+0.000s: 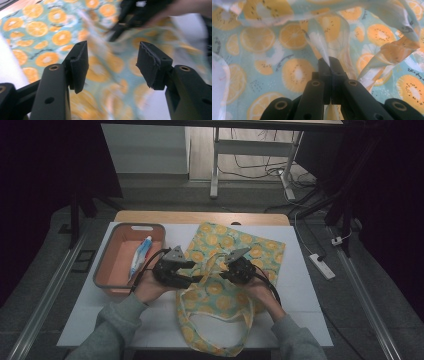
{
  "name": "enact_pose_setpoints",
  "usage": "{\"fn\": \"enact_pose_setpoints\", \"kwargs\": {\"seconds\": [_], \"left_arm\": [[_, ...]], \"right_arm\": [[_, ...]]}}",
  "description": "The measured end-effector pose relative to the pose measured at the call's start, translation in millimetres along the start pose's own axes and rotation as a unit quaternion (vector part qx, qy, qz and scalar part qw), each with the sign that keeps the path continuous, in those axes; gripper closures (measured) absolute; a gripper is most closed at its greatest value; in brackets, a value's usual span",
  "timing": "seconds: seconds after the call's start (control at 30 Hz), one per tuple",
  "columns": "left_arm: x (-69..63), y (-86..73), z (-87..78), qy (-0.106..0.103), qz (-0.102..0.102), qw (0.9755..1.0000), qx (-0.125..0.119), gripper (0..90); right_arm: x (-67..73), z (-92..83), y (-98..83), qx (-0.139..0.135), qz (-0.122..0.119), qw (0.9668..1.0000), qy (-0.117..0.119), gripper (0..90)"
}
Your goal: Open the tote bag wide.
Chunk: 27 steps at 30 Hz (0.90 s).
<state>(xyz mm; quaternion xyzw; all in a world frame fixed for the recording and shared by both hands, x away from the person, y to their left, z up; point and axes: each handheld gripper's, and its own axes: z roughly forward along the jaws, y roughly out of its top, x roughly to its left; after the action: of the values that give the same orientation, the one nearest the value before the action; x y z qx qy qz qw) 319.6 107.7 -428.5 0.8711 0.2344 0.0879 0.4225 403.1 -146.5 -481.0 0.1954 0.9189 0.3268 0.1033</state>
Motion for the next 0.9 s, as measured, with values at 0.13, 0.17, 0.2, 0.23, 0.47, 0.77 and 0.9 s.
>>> {"fn": "enact_pose_setpoints", "kwargs": {"seconds": [0.13,0.17,0.2,0.23,0.47,0.77,0.9], "left_arm": [[-29.8,-4.0,18.6,-0.043,0.045,0.9972,0.041,44.3],[-36.9,-4.0,28.4,-0.051,0.052,0.9961,0.050,44.0],[-43.0,-3.7,38.9,-0.060,0.061,0.9943,0.064,43.4],[-48.7,-3.5,50.5,-0.064,0.068,0.9928,0.075,42.7],[-67.0,-0.9,108.1,-0.094,0.075,0.9867,0.108,41.7],[-76.7,-3.1,141.7,-0.108,0.081,0.9829,0.125,69.6],[-81.9,-6.2,144.6,-0.107,0.094,0.9807,0.134,88.8]], "right_arm": [[-6.7,0.3,0.1,-0.010,0.018,0.9998,0.007,89.7],[-7.4,0.2,0.3,-0.011,0.017,0.9998,0.006,89.8],[-8.0,0.0,0.6,-0.012,0.017,0.9998,0.006,89.7],[-8.0,-0.7,0.7,-0.012,0.019,0.9997,0.006,89.8],[-11.0,-5.9,-2.4,-0.020,0.029,0.9994,0.005,89.7],[-14.5,-9.2,-3.6,-0.025,0.035,0.9991,0.001,89.7],[-17.7,-13.6,-4.6,-0.032,0.042,0.9986,0.000,89.7]]}}
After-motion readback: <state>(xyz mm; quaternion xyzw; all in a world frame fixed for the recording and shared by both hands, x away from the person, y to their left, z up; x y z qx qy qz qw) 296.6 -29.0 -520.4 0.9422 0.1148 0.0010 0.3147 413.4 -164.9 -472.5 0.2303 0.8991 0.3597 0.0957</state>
